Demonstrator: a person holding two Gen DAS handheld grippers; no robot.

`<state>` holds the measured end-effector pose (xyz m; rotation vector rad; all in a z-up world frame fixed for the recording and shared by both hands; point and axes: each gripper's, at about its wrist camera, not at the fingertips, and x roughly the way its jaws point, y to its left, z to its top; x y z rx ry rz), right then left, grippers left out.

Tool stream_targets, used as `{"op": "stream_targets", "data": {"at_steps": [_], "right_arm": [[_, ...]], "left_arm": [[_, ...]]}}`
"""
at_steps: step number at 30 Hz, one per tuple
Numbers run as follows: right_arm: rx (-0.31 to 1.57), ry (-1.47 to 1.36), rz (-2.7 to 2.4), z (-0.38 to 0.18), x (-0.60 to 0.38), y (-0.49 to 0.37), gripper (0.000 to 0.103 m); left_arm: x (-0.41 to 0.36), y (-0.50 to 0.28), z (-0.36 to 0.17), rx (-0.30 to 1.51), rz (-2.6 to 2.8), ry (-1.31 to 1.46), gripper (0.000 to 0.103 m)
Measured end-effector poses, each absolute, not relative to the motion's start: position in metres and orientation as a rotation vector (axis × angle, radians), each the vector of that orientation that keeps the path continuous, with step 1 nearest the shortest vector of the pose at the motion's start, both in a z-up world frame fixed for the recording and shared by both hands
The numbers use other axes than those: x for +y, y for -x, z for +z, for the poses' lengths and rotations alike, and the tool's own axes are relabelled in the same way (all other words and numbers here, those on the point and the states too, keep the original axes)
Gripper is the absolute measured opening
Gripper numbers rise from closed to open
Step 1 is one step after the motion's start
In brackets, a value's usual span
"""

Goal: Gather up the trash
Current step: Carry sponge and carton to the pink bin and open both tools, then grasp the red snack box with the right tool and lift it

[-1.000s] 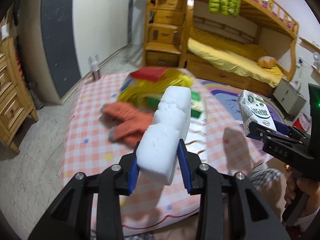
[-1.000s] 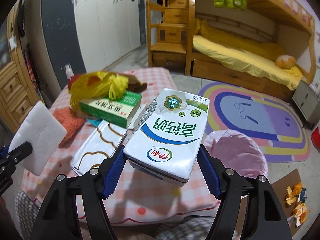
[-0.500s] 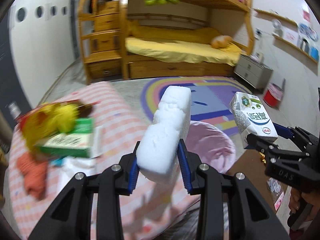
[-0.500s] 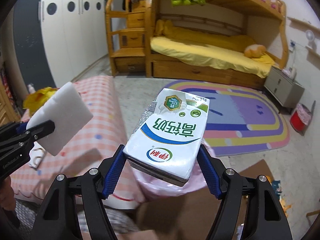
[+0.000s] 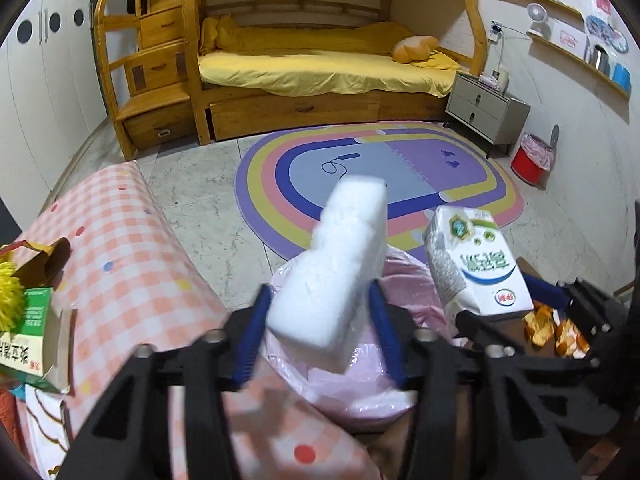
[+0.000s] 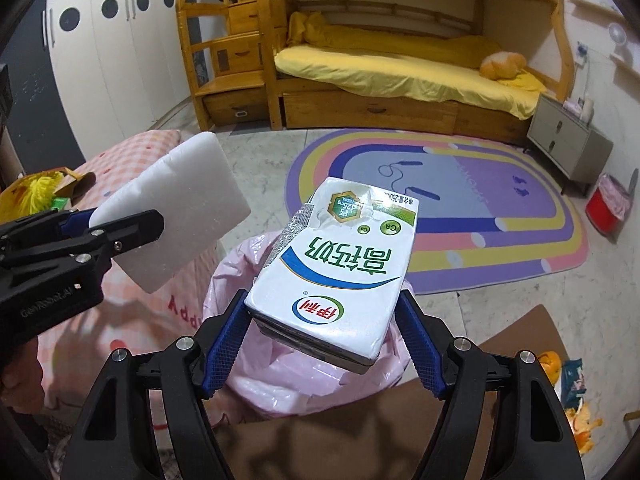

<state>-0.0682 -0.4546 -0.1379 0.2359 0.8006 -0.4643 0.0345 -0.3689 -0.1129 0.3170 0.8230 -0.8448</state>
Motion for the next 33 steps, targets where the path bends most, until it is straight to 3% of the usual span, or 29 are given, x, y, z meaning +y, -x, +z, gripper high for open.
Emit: {"op": "stream_targets", "data": {"at_steps": [1,3,17,26,33], "right_arm": [[0.801,-0.235,-0.467,-0.139,-0.455,0.069,0.082],[0.797,-0.242,-0.476,-0.141,-0.459,0.070,0.085],[0.715,-0.283,-0.459,-0.076,-0.423,0.104,0.084],[0.638,-0.220,-0.345,-0.015,-0.349,0.119,0.082],[0.623,-0.151,-0.244,-0.004,-0.297,0.111,0.077]], "left_arm": [[-0.369,-0.037,-0.113,0.825,-0.840,-0.310,0.069],[-0.366,-0.041,-0.113,0.824,-0.832,-0.300,0.069],[-0.286,-0.029,-0.061,0.727,-0.681,-0.256,0.069],[-0.186,0.001,-0.024,0.700,-0.588,-0.173,0.069],[-0.100,0.006,-0.022,0.715,-0.435,-0.133,0.069]]}}
